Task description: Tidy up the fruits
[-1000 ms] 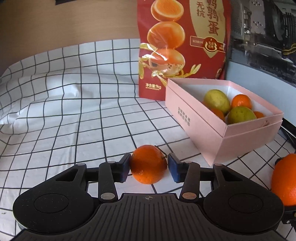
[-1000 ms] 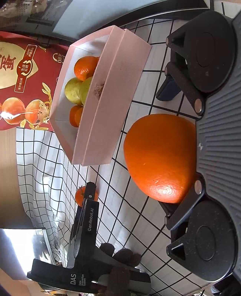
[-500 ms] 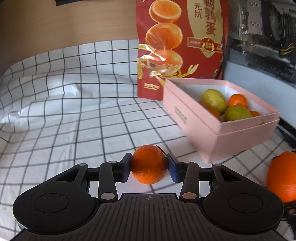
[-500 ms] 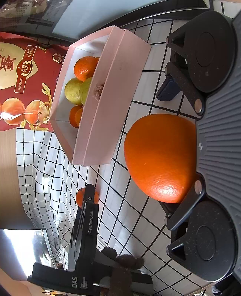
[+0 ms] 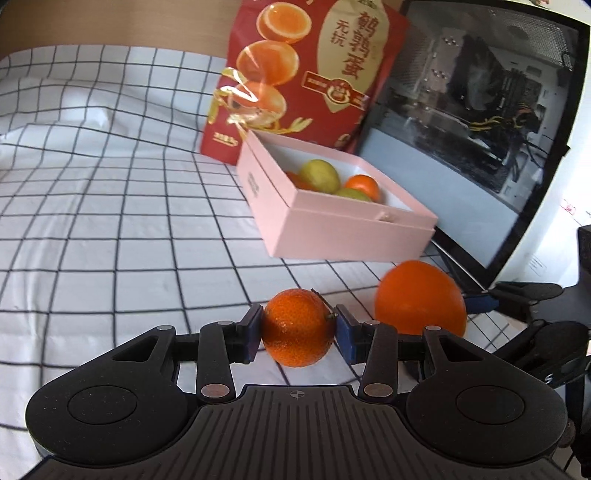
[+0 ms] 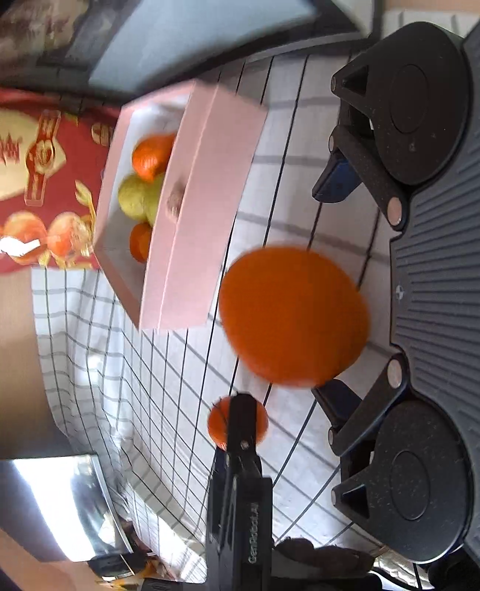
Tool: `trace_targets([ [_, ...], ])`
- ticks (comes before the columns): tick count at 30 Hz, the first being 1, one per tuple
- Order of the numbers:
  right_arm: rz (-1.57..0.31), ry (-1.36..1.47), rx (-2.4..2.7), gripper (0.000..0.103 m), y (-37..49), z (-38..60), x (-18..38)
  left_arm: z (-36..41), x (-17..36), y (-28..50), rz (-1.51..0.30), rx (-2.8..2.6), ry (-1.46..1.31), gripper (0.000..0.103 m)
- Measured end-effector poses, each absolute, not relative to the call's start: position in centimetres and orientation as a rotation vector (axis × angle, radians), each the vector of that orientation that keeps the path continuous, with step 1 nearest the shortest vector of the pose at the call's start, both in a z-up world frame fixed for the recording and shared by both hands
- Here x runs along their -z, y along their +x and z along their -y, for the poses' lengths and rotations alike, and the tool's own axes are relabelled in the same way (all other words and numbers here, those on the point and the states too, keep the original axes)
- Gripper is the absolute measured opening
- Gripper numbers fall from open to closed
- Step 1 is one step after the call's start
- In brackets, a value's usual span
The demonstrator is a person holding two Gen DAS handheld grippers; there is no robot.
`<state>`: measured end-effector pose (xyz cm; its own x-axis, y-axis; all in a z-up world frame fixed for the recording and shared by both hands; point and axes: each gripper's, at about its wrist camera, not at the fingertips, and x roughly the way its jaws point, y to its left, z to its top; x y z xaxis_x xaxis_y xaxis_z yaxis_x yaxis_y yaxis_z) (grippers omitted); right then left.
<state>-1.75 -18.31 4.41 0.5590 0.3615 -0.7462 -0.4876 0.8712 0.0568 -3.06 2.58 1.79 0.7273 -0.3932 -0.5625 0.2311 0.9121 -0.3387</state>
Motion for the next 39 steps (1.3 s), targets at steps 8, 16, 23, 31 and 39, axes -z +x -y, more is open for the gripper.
trace_targets([
  [8,-0.682,-0.297,-0.390,0.101,-5.6,20.1,-5.9,-2.4,-1.1,-3.2,-0.683,0.359,-0.260,0.046],
  [16,-0.729,-0.157,-0.459,0.100,-3.5,18.9,-4.8,-2.3,-1.1,-3.4,-0.677,0.356,-0.274,0.046],
  [23,-0.778,-0.126,-0.420,0.095,-0.8,17.3,-3.7,-1.9,-1.2,-3.4,-0.675,0.340,-0.245,0.046],
  [31,-0.783,-0.087,-0.376,0.085,0.3,17.5,-3.5,-1.4,-1.3,-3.5,-0.672,0.322,-0.209,0.046],
  [39,-0.742,-0.129,-0.394,0.071,-0.5,16.9,-3.6,-1.6,-1.2,-3.6,-0.669,0.323,-0.219,0.046],
])
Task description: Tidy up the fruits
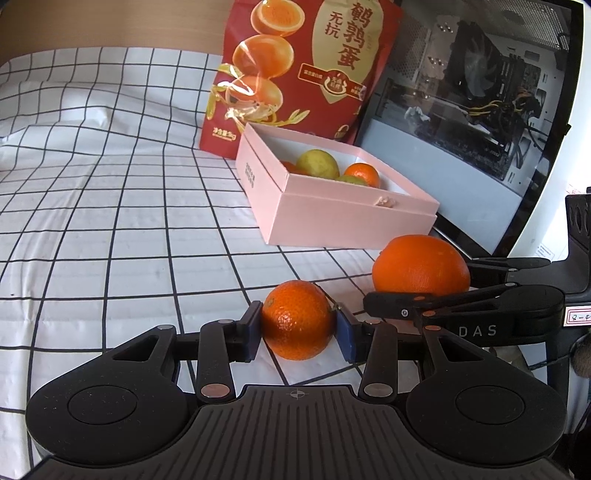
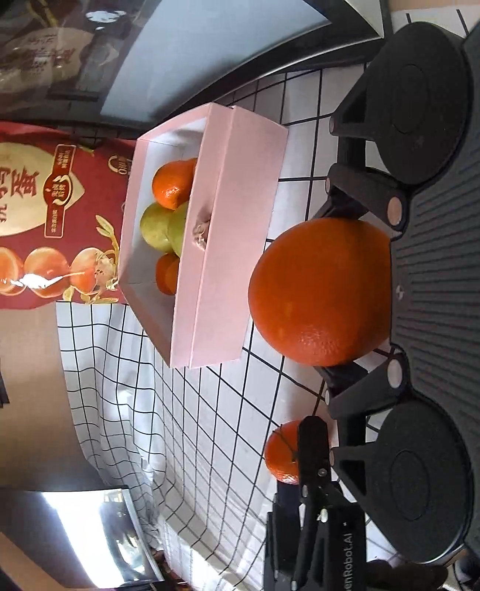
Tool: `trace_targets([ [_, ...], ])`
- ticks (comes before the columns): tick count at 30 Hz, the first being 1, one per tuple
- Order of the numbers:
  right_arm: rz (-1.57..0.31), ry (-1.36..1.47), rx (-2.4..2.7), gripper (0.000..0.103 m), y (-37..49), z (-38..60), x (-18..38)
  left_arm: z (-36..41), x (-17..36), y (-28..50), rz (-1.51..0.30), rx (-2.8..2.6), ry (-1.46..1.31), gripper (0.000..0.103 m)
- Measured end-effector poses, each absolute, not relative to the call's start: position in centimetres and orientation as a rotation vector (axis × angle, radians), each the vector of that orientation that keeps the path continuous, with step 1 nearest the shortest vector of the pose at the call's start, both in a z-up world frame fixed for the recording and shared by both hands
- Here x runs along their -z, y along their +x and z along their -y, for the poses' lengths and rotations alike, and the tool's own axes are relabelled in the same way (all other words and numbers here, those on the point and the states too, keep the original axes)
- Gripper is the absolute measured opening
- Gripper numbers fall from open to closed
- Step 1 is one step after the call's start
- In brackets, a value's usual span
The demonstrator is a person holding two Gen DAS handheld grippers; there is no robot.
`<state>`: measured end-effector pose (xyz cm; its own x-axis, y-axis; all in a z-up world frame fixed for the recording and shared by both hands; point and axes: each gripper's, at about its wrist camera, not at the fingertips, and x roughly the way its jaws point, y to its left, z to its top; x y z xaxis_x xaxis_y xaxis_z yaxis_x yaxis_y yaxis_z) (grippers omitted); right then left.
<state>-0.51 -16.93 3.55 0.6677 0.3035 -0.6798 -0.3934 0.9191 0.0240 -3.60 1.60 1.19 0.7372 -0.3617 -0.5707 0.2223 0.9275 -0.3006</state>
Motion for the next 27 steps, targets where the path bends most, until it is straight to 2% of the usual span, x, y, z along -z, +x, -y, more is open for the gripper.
trace_targets([
  [12,-0.761,-0.109,-0.387,0.070,-0.7,17.4,-3.8,-1.2,-1.2,-3.5,-0.674,0.327,-0.193,0.045],
  [19,-0.808,-0.033,-0.374,0.069,-0.3,18.7,-4.6,-1.4,-2.1,-1.2,-0.649,0.363,-0.279,0.044],
  [22,-0.766,-0.034,-0.348,0.069,-0.2,19.0,-6.8,-1.3,-4.7,0.3,-0.603,0.396,-0.328,0.044],
  [27,-0.619,-0.020,-0.356,0.069,0.5,19.4,-14.8,0.0,-9.9,4.2,-0.508,0.403,-0.306,0.045],
])
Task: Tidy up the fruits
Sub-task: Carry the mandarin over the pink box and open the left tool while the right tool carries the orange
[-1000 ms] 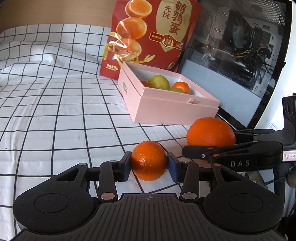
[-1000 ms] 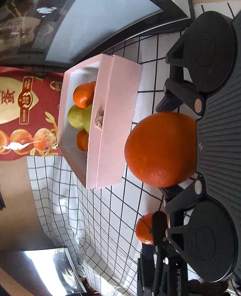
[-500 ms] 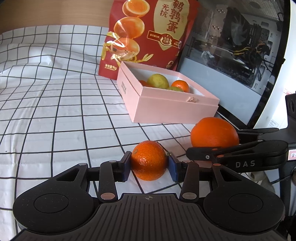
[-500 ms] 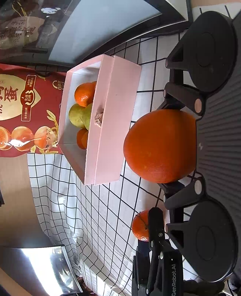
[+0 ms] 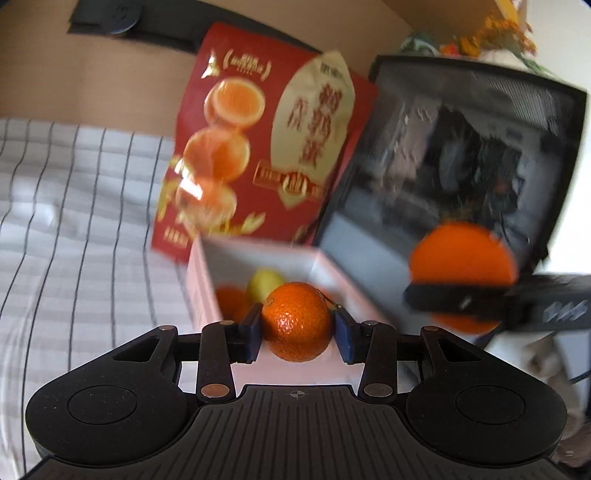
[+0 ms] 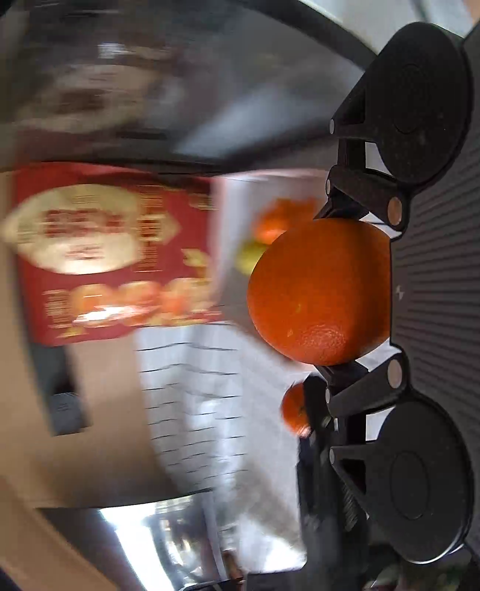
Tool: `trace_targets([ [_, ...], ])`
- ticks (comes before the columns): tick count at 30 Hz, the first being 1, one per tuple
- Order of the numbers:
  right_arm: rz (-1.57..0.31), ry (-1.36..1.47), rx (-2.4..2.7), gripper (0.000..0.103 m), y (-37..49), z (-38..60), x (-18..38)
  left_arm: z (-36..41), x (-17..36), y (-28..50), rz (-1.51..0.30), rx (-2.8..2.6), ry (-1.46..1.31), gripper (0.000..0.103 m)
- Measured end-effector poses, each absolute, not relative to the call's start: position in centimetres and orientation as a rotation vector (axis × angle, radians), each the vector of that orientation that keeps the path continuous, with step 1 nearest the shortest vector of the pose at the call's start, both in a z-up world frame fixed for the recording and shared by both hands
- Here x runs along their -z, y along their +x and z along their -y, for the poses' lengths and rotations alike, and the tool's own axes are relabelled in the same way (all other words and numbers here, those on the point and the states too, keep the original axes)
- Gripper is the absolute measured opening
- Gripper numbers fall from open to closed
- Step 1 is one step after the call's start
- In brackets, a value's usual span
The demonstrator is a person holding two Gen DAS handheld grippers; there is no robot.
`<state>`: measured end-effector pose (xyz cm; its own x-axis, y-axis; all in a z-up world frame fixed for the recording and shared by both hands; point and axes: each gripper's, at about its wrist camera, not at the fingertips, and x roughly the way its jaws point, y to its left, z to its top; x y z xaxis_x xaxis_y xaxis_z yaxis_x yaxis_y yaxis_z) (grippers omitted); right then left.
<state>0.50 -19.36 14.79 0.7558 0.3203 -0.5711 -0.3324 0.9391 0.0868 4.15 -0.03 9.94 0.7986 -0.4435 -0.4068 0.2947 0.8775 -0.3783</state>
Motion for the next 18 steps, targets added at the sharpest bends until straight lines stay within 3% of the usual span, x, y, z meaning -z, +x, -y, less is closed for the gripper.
trace_targets([
  [6,-0.519,-0.064,-0.267,0.069,5.2,18.0,-23.2,3.2,-11.2,12.0,-0.576,0.361,-0.270,0.045],
  [11,-0.460,-0.129,-0.168,0.069,8.1,16.3,-24.7,5.7,-7.1,16.5,-0.794,0.418,-0.165,0.045],
  [14,-0.508,-0.084,-0.201,0.069,9.0,16.6,-23.7,5.5,-6.4,15.8,-0.724,0.362,-0.127,0.046],
  [18,-0.592,-0.024,-0.236,0.069,9.9,17.2,-22.0,1.7,-8.5,13.5,-0.561,0.352,-0.315,0.046],
])
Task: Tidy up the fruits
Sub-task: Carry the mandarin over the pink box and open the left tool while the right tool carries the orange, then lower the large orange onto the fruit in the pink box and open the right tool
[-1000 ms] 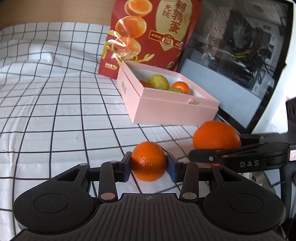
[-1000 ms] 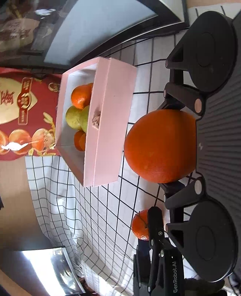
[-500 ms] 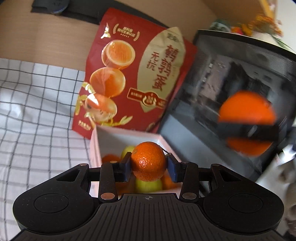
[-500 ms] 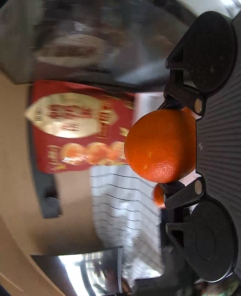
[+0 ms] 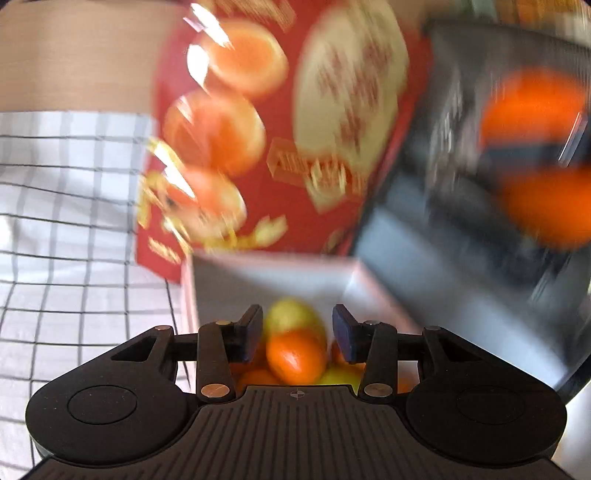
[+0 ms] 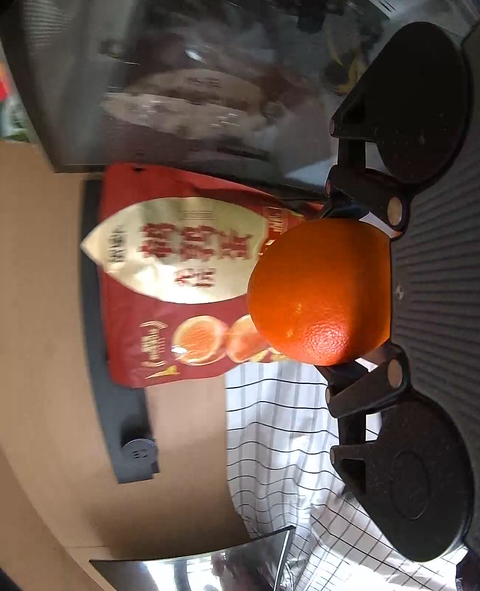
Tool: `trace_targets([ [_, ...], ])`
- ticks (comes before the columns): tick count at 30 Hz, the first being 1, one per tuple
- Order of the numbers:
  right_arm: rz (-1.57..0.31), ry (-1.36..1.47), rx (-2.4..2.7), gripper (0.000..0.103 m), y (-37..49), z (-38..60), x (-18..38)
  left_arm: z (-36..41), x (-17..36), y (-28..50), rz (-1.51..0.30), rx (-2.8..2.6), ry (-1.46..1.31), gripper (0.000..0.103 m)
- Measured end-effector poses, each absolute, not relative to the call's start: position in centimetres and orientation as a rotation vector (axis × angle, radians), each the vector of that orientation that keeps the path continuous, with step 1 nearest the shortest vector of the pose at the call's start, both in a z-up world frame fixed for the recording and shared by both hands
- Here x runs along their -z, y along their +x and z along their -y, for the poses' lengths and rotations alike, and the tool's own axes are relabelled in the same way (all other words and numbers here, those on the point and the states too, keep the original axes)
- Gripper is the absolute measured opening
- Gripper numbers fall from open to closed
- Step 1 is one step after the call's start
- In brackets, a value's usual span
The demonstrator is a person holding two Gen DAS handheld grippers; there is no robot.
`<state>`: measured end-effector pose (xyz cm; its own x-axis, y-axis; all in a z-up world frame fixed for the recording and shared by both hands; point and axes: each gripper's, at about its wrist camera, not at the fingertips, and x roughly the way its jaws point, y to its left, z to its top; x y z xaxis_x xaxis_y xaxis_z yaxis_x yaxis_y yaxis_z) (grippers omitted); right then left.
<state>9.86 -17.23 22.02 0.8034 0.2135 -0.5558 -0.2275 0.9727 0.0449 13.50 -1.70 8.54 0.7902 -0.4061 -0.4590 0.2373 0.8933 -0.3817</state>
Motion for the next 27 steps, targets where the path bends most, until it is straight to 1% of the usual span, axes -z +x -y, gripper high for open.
trace_targets([
  [4,-0.623,-0.004,-0.211,0.069,10.5,18.1,-20.5,-3.0,-9.1,8.9,-0.405,0.296,-0.419,0.046],
  [6,-0.649,0.014,-0.211,0.069,11.2,18.4,-19.5,-4.8,-7.9,7.0,-0.359,0.278,-0.452,0.046],
  [9,-0.706,0.047,-0.206,0.069,13.3,17.9,-17.4,-6.4,-4.7,5.8,-0.334,0.318,-0.505,0.046],
  [11,-0.738,0.052,-0.190,0.069,15.1,16.9,-15.6,-6.7,-4.2,6.5,-0.409,0.274,-0.518,0.046],
  [13,-0.761,0.044,-0.165,0.069,16.8,15.7,-13.8,-6.9,-4.3,6.7,-0.382,0.289,-0.533,0.046],
  [19,-0.868,0.105,-0.095,0.070,21.3,14.3,-8.1,-6.5,-4.2,6.8,-0.404,0.302,-0.514,0.046],
  [22,-0.806,0.061,-0.079,0.069,20.9,14.0,-7.3,-6.2,-4.0,6.5,-0.410,0.305,-0.494,0.046],
  [27,-0.828,0.051,-0.140,0.070,19.9,14.4,-7.3,-6.1,-3.5,6.7,-0.426,0.293,-0.485,0.046],
])
